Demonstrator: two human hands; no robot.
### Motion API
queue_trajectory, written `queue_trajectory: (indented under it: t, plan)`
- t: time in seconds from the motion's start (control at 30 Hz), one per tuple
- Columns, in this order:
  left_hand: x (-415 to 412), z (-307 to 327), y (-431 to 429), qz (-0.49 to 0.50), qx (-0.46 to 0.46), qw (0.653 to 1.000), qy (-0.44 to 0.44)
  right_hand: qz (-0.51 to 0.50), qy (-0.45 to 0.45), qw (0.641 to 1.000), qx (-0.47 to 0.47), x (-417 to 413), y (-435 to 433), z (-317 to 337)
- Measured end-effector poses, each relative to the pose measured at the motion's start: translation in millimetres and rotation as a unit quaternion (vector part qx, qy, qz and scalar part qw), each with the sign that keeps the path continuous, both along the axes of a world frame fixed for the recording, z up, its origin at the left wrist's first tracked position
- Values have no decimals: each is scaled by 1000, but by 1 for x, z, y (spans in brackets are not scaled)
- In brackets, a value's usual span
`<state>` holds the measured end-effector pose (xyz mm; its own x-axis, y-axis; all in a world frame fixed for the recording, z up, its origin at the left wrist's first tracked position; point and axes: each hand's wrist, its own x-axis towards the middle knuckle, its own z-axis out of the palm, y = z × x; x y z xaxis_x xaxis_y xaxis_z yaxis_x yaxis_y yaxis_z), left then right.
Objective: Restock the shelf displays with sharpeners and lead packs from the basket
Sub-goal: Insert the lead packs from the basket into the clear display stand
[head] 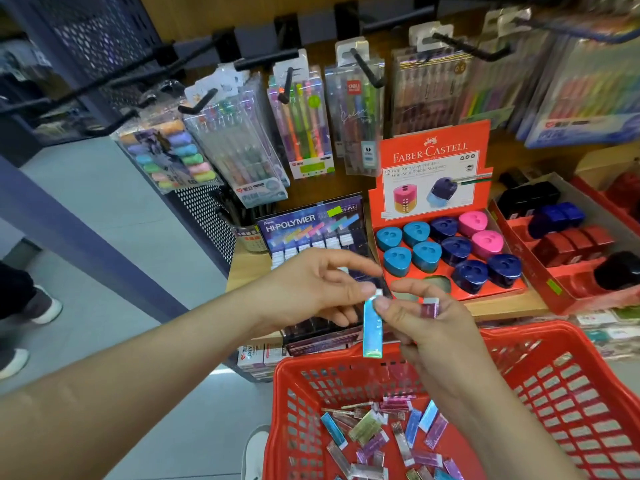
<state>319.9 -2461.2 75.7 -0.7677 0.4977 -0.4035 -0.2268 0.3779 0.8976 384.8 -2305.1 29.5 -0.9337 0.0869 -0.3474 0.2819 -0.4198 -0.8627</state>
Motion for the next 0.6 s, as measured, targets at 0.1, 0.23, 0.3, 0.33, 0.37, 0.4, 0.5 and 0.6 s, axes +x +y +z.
queue_trajectory:
  t: [0.1,0.23,0.3,0.33,0.37,0.4,0.5,0.6]
  plan:
    - [-1,0,-6,-6,-25,1000,1,21,-1,999,31,1,-6,-1]
    - [-19,8,-25,111,-38,991,68,18,-135,991,9,-2,-4,-5]
    - [-33,11,-41,180,-73,971,136,17,-189,981,-35,-1,5,-9]
    - [-40,10,-48,201,-98,960,169,21,-191,981,-39,0,9,-13]
    - [-45,9,-54,217,-119,949,196,24,-190,981,-37,2,11,-16]
    - [-49,7,-59,229,-134,940,215,26,-187,981,-38,3,14,-20]
    - [-53,-2,-63,237,-167,923,252,21,-182,981,-62,4,17,-28]
    - [-55,-11,-59,214,-201,914,281,18,-169,980,-100,4,19,-32]
